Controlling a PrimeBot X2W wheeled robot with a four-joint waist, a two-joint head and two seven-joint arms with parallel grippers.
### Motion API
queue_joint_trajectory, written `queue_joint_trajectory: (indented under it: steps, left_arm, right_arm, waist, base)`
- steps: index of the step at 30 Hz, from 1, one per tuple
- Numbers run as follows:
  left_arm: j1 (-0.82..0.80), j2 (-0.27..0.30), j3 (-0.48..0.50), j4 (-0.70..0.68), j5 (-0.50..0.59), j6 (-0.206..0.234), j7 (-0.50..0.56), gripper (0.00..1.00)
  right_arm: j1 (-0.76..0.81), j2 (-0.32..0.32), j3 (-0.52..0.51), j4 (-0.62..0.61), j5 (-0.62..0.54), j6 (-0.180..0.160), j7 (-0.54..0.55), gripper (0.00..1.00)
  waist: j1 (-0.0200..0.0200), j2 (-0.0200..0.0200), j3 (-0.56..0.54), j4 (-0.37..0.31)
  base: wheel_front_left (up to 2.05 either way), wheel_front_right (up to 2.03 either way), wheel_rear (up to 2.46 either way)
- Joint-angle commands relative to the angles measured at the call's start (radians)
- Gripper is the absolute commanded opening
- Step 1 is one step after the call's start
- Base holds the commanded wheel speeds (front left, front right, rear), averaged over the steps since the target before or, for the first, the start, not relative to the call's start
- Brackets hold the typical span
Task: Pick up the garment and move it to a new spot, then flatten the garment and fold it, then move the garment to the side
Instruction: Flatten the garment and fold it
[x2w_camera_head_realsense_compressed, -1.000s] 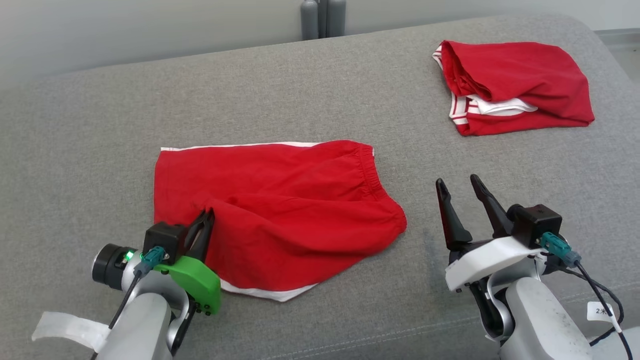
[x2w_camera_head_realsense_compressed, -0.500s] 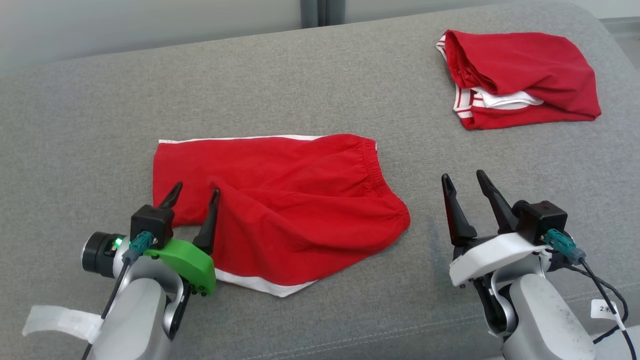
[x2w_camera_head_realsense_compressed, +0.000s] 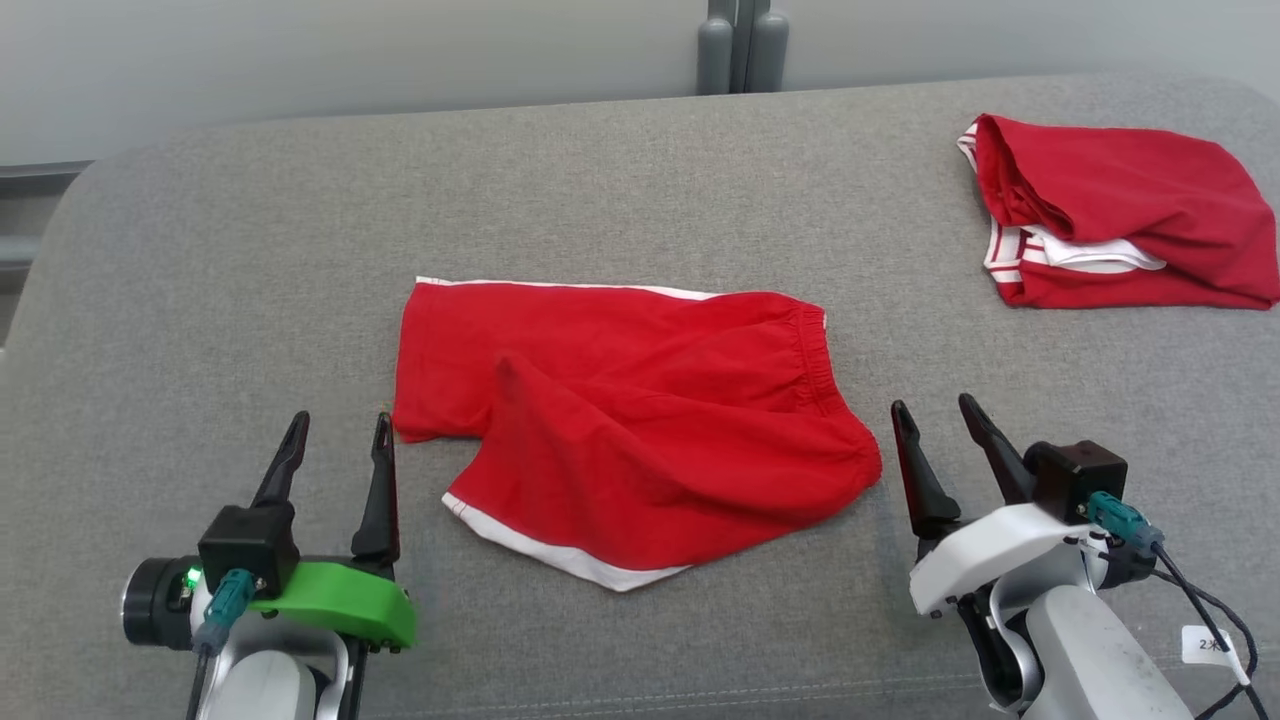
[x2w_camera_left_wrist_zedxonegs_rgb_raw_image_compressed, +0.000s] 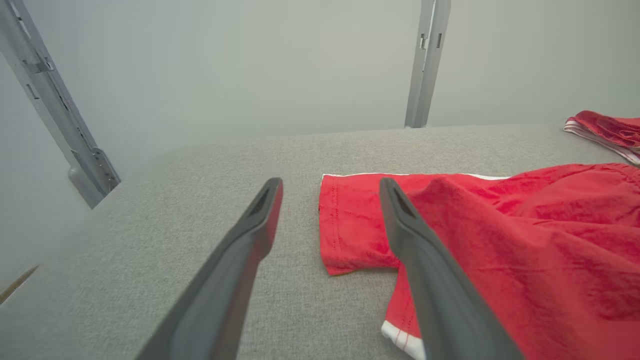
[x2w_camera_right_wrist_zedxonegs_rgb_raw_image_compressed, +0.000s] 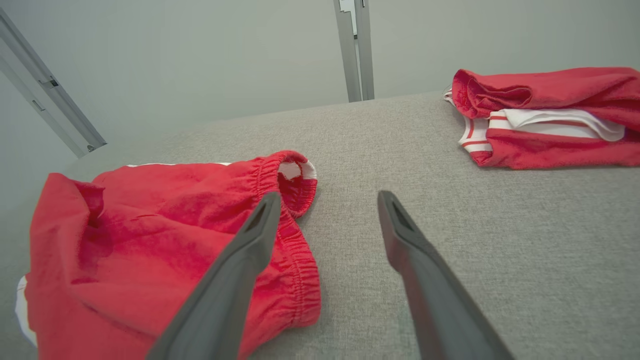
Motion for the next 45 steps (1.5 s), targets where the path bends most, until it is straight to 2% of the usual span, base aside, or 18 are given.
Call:
queue_joint_trajectory:
  steps: [1,6,10,15,28,29,30,31,39,45]
  left_arm:
    - [0.021,-0.006,0.015,-0.022,0.009,0.008,-0.003,1.0]
    - [0.097,-0.019,0.081,-0.118,0.023,0.018,-0.003,1.0]
    - [0.144,-0.032,0.115,-0.171,0.044,0.005,-0.003,1.0]
    - [0.162,-0.046,0.121,-0.185,0.055,-0.004,-0.003,1.0]
    - [0.164,-0.073,0.133,-0.18,0.068,-0.024,-0.003,1.0]
    - [0.164,-0.073,0.133,-0.179,0.069,-0.025,-0.003,1.0]
    - [0.164,-0.074,0.133,-0.178,0.069,-0.026,-0.003,1.0]
    - [0.165,-0.074,0.133,-0.177,0.07,-0.026,-0.003,1.0]
    - [0.186,-0.079,0.147,-0.165,0.069,-0.031,-0.003,1.0]
    - [0.201,-0.082,0.147,-0.162,0.062,-0.033,-0.003,1.0]
  right_arm:
    - [0.006,-0.006,0.005,0.01,0.008,0.0,-0.003,1.0]
    - [0.014,-0.021,0.034,0.074,0.04,0.0,0.043,1.0]
    - [0.007,-0.042,0.054,0.128,0.071,0.0,0.087,1.0]
    - [-0.008,-0.055,0.083,0.175,0.101,0.0,0.137,1.0]
    - [-0.068,-0.068,0.128,0.293,0.139,0.0,0.158,1.0]
    - [-0.076,-0.067,0.135,0.305,0.144,0.0,0.156,0.65]
    - [-0.083,-0.067,0.145,0.312,0.146,0.0,0.15,0.25]
    - [-0.091,-0.068,0.153,0.317,0.15,0.0,0.14,0.0]
    - [-0.071,-0.082,0.215,0.295,0.214,0.0,0.098,0.0]
    - [-0.001,-0.117,0.244,0.116,0.289,0.0,0.147,0.0]
  waist:
    - [0.0,0.0,-0.018,0.021]
    - [0.0,0.0,-0.036,0.04]
    - [0.0,0.0,-0.046,0.069]
    - [0.0,0.0,-0.052,0.094]
    - [0.0,0.0,-0.058,0.133]
    - [0.0,0.0,-0.058,0.136]
    - [0.0,0.0,-0.058,0.138]
    - [0.0,0.0,-0.058,0.14]
    - [0.0,0.0,-0.078,0.123]
    - [0.0,0.0,-0.09,0.101]
  base:
    - [0.0,0.0,0.0]
    - [0.0,0.0,0.0]
    - [0.0,0.0,0.0]
    - [0.0,0.0,0.0]
    - [0.0,0.0,0.0]
    - [0.0,0.0,0.0]
    - [0.0,0.0,0.0]
    - [0.0,0.0,0.0]
    - [0.0,0.0,0.0]
    - [0.0,0.0,0.0]
